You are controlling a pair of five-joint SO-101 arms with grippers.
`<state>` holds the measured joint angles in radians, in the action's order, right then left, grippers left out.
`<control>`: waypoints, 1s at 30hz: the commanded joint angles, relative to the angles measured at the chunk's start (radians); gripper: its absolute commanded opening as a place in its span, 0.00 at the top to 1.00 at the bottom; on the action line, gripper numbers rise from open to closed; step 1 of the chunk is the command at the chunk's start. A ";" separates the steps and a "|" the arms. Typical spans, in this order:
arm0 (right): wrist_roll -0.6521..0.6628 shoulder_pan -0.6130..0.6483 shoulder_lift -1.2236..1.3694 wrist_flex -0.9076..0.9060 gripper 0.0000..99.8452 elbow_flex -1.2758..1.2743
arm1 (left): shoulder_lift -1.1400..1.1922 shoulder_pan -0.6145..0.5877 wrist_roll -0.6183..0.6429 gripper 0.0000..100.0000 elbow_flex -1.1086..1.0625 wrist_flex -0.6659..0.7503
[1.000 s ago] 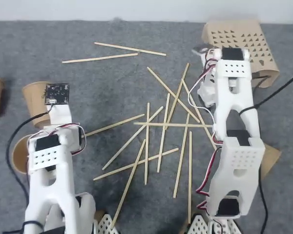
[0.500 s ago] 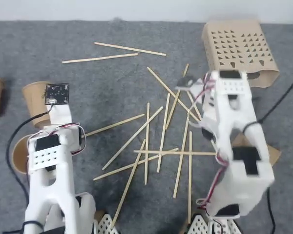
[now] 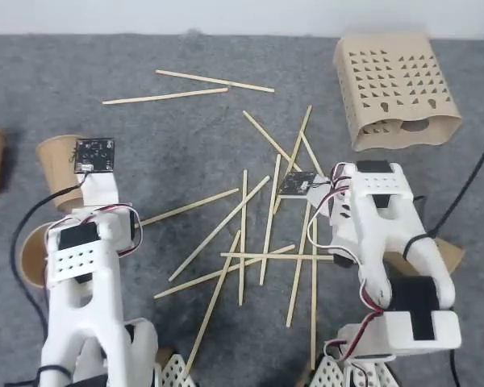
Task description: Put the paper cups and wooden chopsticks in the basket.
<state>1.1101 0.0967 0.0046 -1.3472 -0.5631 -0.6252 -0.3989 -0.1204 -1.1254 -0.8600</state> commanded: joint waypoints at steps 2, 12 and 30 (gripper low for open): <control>0.023 -0.007 -0.050 0.108 0.77 -0.029 | -0.003 0.000 -0.011 0.99 -0.010 0.009; 0.025 -0.012 0.068 0.165 0.77 -0.038 | -0.005 0.000 -0.011 0.99 -0.010 0.009; 0.081 -0.008 -0.019 -0.008 0.77 -0.002 | -0.005 0.000 -0.011 0.99 -0.010 0.009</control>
<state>1.1792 0.0967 -0.0015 -1.3871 -0.5938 -0.6252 -0.3989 -0.1204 -1.1254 -0.8600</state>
